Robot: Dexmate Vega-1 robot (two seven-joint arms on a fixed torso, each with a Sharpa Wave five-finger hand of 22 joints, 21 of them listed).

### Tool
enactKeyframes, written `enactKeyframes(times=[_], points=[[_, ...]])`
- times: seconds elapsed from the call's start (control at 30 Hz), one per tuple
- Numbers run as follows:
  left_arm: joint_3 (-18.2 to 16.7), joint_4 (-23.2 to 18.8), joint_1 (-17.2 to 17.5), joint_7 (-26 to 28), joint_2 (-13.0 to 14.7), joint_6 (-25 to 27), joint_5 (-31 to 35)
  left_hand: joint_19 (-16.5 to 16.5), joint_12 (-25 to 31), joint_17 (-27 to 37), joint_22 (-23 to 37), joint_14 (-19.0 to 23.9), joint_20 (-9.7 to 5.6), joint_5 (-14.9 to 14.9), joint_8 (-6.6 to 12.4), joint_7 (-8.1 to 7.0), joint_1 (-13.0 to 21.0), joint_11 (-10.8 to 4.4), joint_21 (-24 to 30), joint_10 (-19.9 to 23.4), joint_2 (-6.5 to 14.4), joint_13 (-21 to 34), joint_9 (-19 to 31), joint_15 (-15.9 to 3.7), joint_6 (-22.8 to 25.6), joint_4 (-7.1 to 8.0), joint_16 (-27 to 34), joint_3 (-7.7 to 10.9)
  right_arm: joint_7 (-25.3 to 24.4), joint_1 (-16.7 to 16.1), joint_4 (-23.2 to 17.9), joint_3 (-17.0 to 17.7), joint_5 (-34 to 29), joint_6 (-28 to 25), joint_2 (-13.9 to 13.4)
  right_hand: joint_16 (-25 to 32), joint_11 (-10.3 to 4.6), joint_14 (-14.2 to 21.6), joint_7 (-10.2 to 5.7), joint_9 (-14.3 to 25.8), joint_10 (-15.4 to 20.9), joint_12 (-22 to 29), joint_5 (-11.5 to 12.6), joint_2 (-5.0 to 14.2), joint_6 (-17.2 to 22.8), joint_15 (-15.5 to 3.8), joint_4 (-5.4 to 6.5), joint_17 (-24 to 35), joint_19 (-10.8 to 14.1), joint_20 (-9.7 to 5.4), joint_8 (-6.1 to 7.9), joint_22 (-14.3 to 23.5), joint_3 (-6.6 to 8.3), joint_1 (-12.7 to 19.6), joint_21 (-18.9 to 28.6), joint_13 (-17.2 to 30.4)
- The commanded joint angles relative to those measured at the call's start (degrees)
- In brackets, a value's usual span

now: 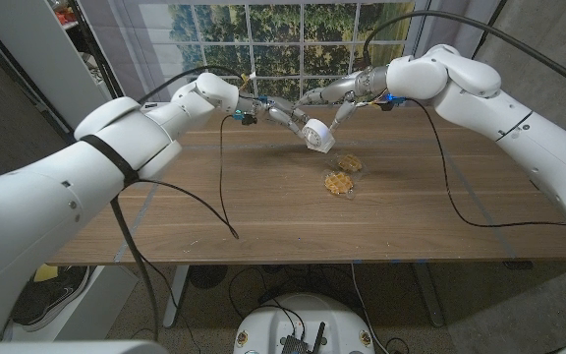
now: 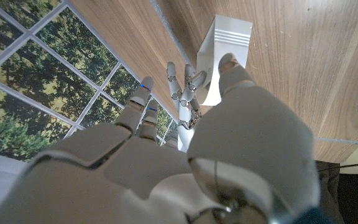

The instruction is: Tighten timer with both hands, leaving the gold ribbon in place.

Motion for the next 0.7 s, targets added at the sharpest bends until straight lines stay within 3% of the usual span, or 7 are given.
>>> enactKeyframes(times=[0.03,0.3,0.7], points=[[0.01,-0.98,-1.07,-3.15,0.87,-5.64,2.06,-0.39,-0.01,0.13,0.07,-0.52,0.23,-0.04,0.63,5.56,-0.15,0.28,0.26,-0.59,0.55,-0.03,3.53,0.38,5.62,1.56,0.08,1.94,13.89,7.25,1.62,-5.78,-4.09,-4.67,4.08,-0.46,1.17,-1.41,-0.30,0.04,-8.84,0.05,0.16,-0.13,-0.22,2.19,-0.18,-0.32,-0.21,0.68,-0.18,-0.03,0.08,0.90,-0.20,-0.38],[-0.48,-1.22,-0.82,-2.78,1.02,-5.64,2.58,-0.42,0.03,0.15,0.08,-0.64,0.26,-0.07,0.73,5.57,-0.15,1.06,0.33,-0.79,0.53,-0.12,4.13,1.01,5.44,1.70,0.19,2.10,21.84,10.69,3.12,-8.63,-4.63,-9.45,6.72,-0.45,3.46,-2.37,-0.29,-0.01,-8.58,0.24,0.15,-0.12,0.83,3.02,0.14,-0.93,-0.97,0.79,0.10,-0.06,-0.17,0.55,-0.33,-1.21],[-0.24,-0.98,-0.51,0.58,0.90,-6.02,3.95,-0.39,0.21,0.19,0.09,-0.45,0.21,-0.10,0.95,5.76,-0.02,1.32,0.47,-0.71,0.54,-0.24,4.92,1.82,5.39,1.78,0.40,2.39,28.79,14.94,5.03,-11.98,-4.15,-15.04,10.08,-0.66,4.22,-3.71,-0.30,-0.06,-8.93,0.08,0.14,-0.05,1.70,3.06,0.46,-1.36,-1.47,0.87,0.27,-0.09,-0.44,0.00,-0.40,-1.97]])
